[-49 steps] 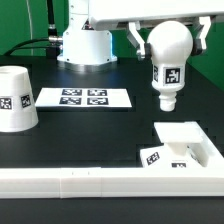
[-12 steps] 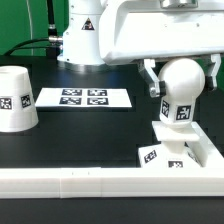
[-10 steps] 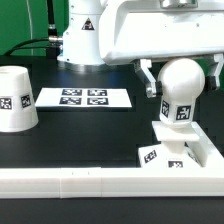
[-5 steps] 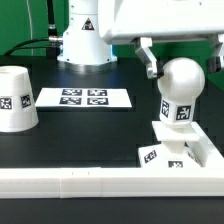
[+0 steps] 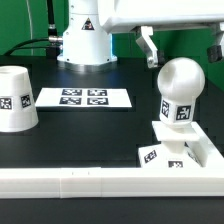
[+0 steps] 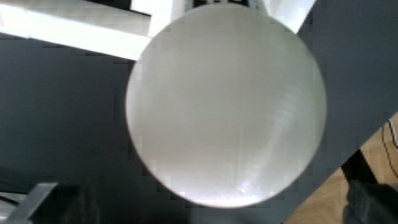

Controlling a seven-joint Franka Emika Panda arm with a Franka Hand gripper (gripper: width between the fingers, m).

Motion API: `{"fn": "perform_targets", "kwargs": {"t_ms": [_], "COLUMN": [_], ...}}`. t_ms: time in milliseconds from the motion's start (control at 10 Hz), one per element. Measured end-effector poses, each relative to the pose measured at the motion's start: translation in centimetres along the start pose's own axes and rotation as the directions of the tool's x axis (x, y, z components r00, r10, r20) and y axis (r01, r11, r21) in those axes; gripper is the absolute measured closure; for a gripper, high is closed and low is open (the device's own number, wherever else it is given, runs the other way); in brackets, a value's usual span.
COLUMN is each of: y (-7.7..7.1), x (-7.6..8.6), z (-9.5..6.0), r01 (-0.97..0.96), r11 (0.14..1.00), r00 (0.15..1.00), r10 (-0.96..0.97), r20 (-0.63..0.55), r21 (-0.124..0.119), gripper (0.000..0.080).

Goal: Assemble lamp

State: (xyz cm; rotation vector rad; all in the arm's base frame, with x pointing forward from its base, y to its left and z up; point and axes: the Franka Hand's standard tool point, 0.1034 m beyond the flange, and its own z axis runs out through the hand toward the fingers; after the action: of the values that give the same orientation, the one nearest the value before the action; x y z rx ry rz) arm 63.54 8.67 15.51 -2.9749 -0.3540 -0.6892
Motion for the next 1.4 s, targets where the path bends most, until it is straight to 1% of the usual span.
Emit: {"fn": "perform_targets", "kwargs": {"t_ms": [100, 200, 300, 500, 600, 800, 1000, 1200, 1300, 1400], "y": [-0.5, -1.1, -1.1, -0.5, -0.3, -0.1, -0.6, -0.6, -0.6, -0.6], "x": [-0.8, -1.3, -1.2, -2.0, -1.9, -2.1, -2.0, -2.4, -2.4, -2.5], "z": [0.6, 0.8, 0.7, 0.9, 1.1, 1.5, 1.8, 2.2, 2.2, 2.3], "r01": [-0.003, -0.01, -0.007, 0.002, 0.004, 0.008, 0.057, 0.061, 0.068, 0.07], "r11": [1.0, 0.999, 0.998, 0.997, 0.997, 0.997, 0.996, 0.995, 0.995, 0.994], "r00": [0.998, 0.988, 0.977, 0.944, 0.941, 0.945, 0.941, 0.938, 0.937, 0.937], "r10": [0.002, 0.003, -0.006, -0.028, -0.031, -0.032, -0.077, -0.083, -0.09, -0.093], "r20": [0.055, 0.158, 0.213, 0.328, 0.338, 0.325, 0.329, 0.336, 0.337, 0.337], "r21": [0.018, 0.047, 0.06, 0.078, 0.08, 0.076, 0.071, 0.075, 0.078, 0.08], "gripper": [0.0101, 0.0101, 0.0101, 0.0101, 0.0101, 0.0101, 0.0101, 0.0101, 0.0128, 0.0128]}}
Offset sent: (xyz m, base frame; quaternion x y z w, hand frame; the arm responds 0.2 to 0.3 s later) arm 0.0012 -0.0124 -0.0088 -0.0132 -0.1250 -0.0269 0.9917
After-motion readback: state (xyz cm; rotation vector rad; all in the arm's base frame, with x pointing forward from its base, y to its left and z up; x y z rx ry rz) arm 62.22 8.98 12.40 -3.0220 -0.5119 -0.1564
